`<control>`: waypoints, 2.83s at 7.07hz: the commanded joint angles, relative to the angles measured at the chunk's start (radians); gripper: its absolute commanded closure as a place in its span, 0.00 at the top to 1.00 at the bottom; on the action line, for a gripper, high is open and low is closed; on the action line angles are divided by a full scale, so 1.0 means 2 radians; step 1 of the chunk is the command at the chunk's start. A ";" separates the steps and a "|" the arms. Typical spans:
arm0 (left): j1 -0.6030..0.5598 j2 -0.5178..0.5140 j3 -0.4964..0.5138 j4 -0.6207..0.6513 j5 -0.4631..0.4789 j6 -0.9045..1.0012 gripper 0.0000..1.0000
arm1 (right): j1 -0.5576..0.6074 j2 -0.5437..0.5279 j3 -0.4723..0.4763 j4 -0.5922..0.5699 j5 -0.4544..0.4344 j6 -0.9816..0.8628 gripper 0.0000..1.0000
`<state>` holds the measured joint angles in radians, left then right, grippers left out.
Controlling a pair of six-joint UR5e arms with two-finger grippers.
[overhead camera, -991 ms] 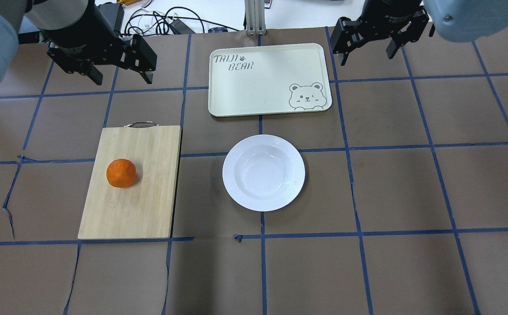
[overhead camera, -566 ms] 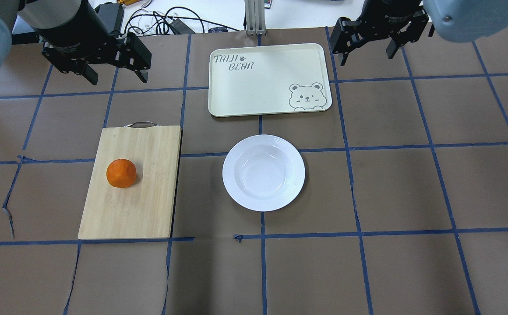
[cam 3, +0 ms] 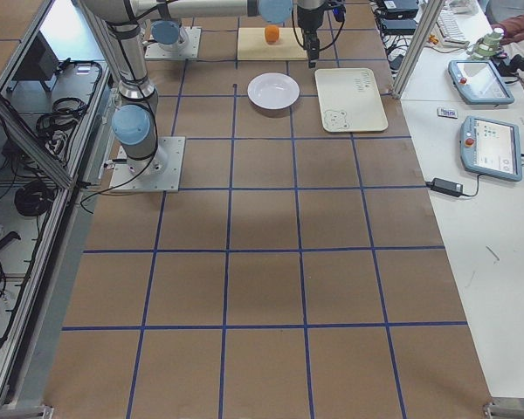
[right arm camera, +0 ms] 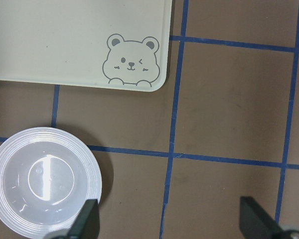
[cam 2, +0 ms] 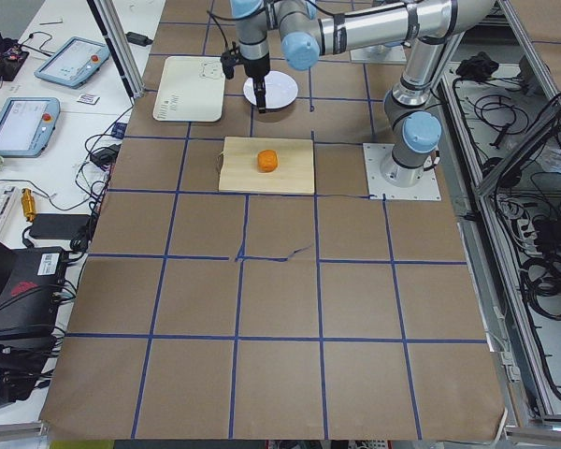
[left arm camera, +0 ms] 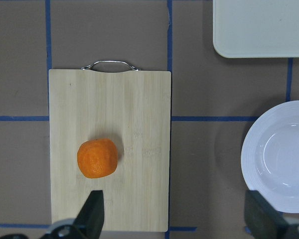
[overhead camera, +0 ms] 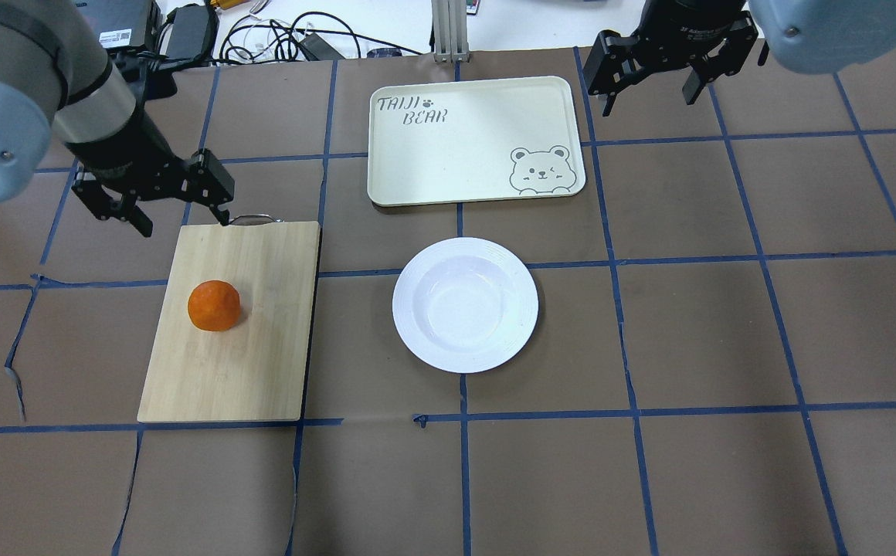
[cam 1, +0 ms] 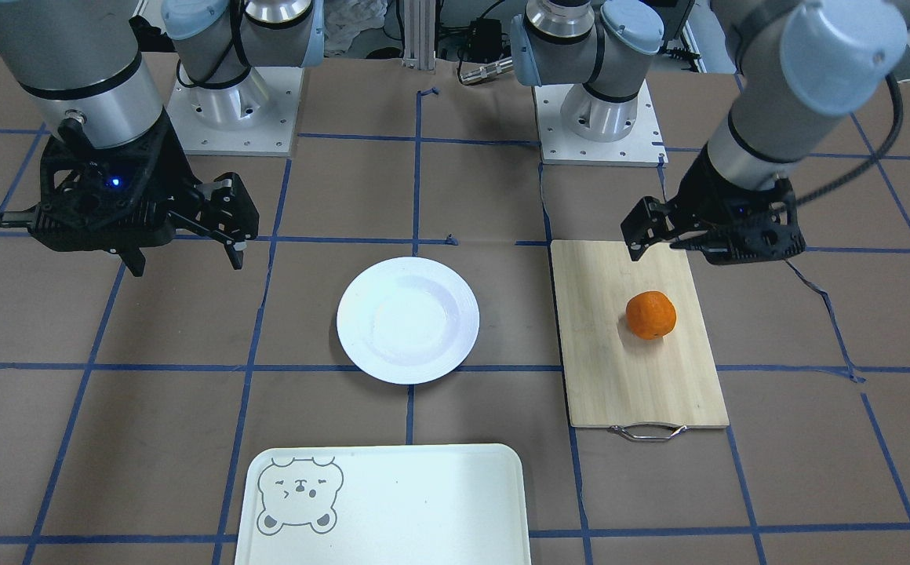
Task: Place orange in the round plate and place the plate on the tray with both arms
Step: 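Lower the left gripper onto the orange on the bamboo board and grasp, then carry the orange with the left gripper over the white plate and lower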
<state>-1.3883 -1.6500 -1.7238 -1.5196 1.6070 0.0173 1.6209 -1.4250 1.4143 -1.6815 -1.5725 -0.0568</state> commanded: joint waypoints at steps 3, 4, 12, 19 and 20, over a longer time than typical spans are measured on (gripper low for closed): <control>0.024 -0.108 -0.047 0.063 0.021 0.010 1.00 | 0.001 -0.001 0.000 -0.001 0.002 -0.004 1.00; 0.024 -0.128 -0.043 0.076 0.023 0.012 1.00 | 0.001 -0.001 0.000 -0.001 0.002 -0.003 1.00; -0.056 -0.126 0.027 -0.001 -0.094 -0.107 0.04 | 0.001 0.000 0.000 -0.003 0.002 -0.004 1.00; -0.254 -0.209 0.003 0.209 -0.146 -0.332 0.99 | -0.013 -0.005 -0.002 -0.007 0.003 0.004 1.00; -0.254 -0.201 0.007 0.211 -0.131 -0.331 1.00 | -0.014 -0.005 -0.002 -0.007 0.005 0.002 1.00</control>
<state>-1.8908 -2.0584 -1.7084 -1.1102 1.3145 -0.6404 1.5944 -1.4330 1.4105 -1.6940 -1.5686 -0.0504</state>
